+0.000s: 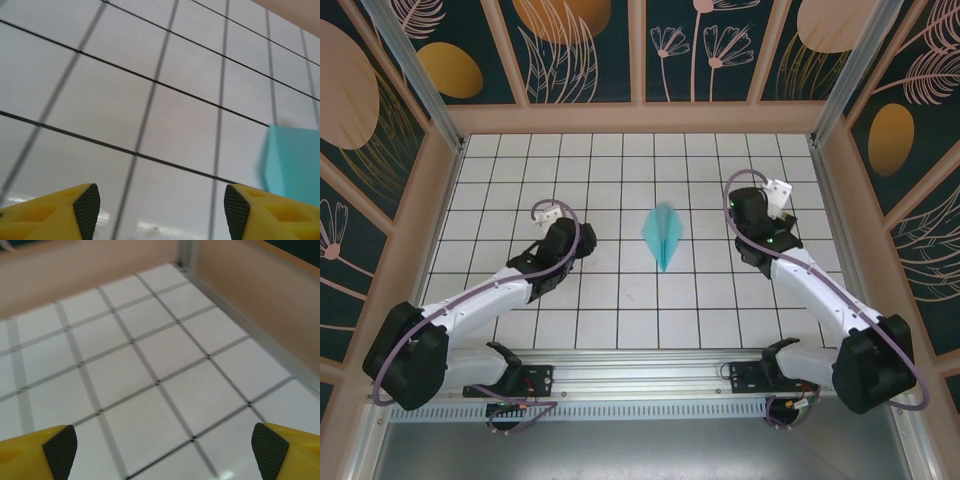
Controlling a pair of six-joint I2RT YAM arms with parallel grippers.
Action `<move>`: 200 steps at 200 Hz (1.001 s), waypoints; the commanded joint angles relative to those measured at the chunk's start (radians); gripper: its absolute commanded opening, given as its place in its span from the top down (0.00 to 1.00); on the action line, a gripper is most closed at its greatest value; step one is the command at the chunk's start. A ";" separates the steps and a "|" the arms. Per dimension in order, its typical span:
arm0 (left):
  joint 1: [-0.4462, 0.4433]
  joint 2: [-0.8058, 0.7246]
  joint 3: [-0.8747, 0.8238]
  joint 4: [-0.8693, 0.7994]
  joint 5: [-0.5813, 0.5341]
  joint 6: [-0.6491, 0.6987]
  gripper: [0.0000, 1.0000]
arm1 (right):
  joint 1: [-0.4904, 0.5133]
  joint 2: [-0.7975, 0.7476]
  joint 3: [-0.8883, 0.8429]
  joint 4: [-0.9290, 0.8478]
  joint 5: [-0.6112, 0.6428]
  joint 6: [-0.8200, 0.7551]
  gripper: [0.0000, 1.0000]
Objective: Fold a paper plane with a square sheet of paper (pick it up from the middle)
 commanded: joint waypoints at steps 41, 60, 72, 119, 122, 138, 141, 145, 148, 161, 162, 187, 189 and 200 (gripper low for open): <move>0.179 -0.037 -0.045 0.059 -0.231 0.187 0.01 | -0.226 0.097 -0.253 0.540 -0.373 -0.261 0.05; 0.243 -0.016 -0.044 0.066 -0.246 0.212 0.01 | -0.246 0.141 -0.252 0.611 -0.404 -0.314 0.05; 0.283 -0.012 -0.046 0.077 -0.250 0.237 0.01 | -0.251 0.148 -0.289 0.717 -0.431 -0.353 0.05; 0.387 -0.025 -0.090 0.200 -0.246 0.356 0.01 | -0.302 0.243 -0.435 1.120 -0.589 -0.436 0.06; 0.390 -0.025 -0.096 0.217 -0.251 0.367 0.01 | -0.308 0.244 -0.429 1.105 -0.607 -0.435 0.07; 0.397 -0.027 -0.138 0.311 -0.261 0.433 0.01 | -0.334 0.234 -0.452 1.149 -0.714 -0.482 0.09; 0.401 -0.026 -0.140 0.319 -0.258 0.445 0.01 | -0.338 0.231 -0.458 1.158 -0.738 -0.488 0.09; 0.403 -0.025 -0.144 0.334 -0.263 0.455 0.01 | -0.346 0.226 -0.470 1.181 -0.763 -0.490 0.09; 0.407 -0.024 -0.146 0.340 -0.265 0.459 0.01 | -0.352 0.220 -0.476 1.185 -0.778 -0.489 0.09; 0.419 -0.019 -0.163 0.397 -0.259 0.487 0.02 | -0.391 0.200 -0.504 1.215 -0.827 -0.466 0.09; 0.421 -0.019 -0.165 0.403 -0.259 0.490 0.01 | -0.394 0.199 -0.506 1.218 -0.832 -0.463 0.08; 0.437 0.002 -0.215 0.546 -0.260 0.550 0.02 | -0.470 0.210 -0.510 1.250 -0.892 -0.419 0.09; 0.439 0.007 -0.218 0.553 -0.259 0.554 0.01 | -0.472 0.214 -0.511 1.256 -0.894 -0.419 0.09; 0.451 0.032 -0.221 0.581 -0.247 0.585 0.02 | -0.476 0.263 -0.539 1.356 -0.885 -0.418 0.08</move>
